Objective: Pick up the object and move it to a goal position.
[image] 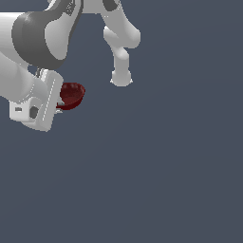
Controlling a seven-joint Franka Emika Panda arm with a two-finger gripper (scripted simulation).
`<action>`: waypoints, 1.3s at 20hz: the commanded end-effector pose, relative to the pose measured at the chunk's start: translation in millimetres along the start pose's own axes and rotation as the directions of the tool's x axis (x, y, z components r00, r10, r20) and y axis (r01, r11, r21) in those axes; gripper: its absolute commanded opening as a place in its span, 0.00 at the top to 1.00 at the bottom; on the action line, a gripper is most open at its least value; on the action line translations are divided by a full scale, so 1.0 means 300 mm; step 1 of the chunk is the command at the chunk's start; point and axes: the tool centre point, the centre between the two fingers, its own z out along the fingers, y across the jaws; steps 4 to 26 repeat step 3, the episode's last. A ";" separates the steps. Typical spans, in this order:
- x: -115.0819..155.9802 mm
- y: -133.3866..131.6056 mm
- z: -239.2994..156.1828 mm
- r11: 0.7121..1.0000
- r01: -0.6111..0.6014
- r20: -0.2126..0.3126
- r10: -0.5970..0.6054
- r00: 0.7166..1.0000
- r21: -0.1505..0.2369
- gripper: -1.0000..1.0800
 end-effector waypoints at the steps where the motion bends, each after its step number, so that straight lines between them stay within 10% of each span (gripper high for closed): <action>1: -0.011 -0.007 -0.015 1.000 0.002 0.001 -0.002 1.000 -0.001 1.00; 26: -0.013 -0.008 -0.017 1.000 0.002 0.001 -0.002 1.000 -0.001 1.00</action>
